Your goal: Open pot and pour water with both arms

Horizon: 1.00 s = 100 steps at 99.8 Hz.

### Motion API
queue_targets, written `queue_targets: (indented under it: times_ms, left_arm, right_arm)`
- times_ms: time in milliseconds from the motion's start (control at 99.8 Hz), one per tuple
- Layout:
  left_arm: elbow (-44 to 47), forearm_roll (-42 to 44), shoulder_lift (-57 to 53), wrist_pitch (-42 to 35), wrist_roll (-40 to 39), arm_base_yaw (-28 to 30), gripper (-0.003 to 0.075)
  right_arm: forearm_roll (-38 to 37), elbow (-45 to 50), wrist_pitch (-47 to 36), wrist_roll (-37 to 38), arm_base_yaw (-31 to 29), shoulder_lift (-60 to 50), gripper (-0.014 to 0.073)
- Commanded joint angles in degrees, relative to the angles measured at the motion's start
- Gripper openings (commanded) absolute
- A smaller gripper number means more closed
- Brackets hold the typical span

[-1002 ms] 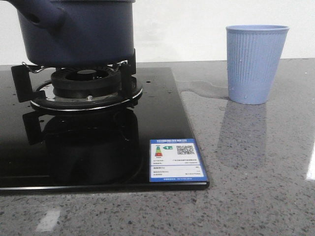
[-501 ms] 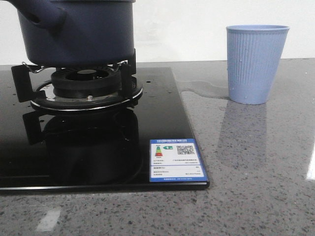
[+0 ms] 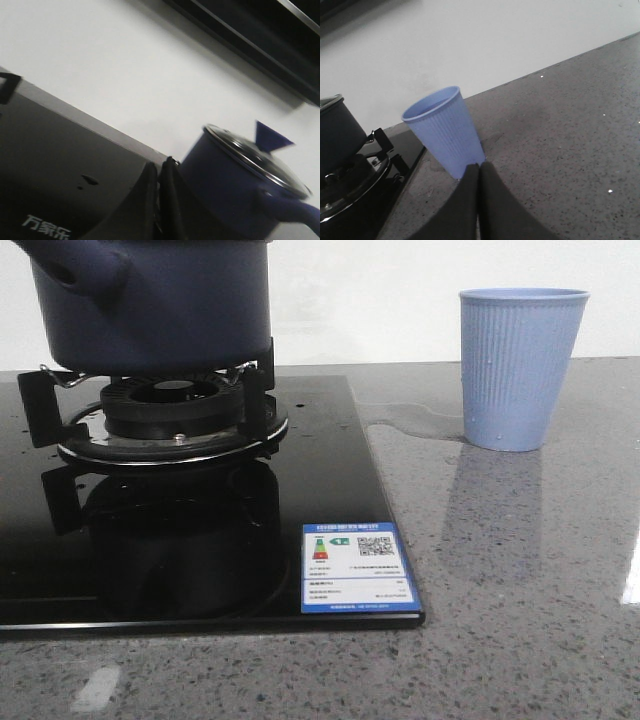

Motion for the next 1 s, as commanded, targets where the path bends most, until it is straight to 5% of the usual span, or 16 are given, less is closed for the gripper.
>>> queue_targets:
  times_ms: [0,250,381,511,671,892,992]
  left_arm:
    - [-7.34,6.05,3.29,6.41,-0.29,-0.40,-0.0020]
    - [-23.31,7.84,19.41,27.39,8.20,-1.16,-0.0019]
    - [-28.29,-0.28,24.61,30.61,15.99,-6.69,-0.0004]
    - [-32.92,-4.55,29.61,37.22,20.87,-13.04,-0.0003]
    - [-37.33,-13.85,32.73,36.20,30.60,-19.54,-0.0004]
    - [-41.48,-15.44,36.92,30.39,41.01,-21.49,-0.0003]
    - [-42.49,-15.44,39.56,27.97,51.62,-21.49,0.0078]
  right_arm:
    - [-0.77,-8.12,2.93,-0.85,-0.22,4.39,-0.0068]
    - [-0.92,-26.93,24.47,-3.06,-0.03,22.62,-0.0071]
    - [6.44,-31.70,29.70,-4.31,0.12,28.35,-0.0075]
    - [17.08,-32.48,29.47,-14.23,1.49,29.76,-0.0075]
    - [23.83,-32.56,28.54,-26.31,3.75,30.26,-0.0075]
    - [23.73,-32.56,22.46,-31.80,4.54,30.26,-0.0074]
    - [23.73,-32.62,21.53,-35.02,4.54,30.26,-0.0015]
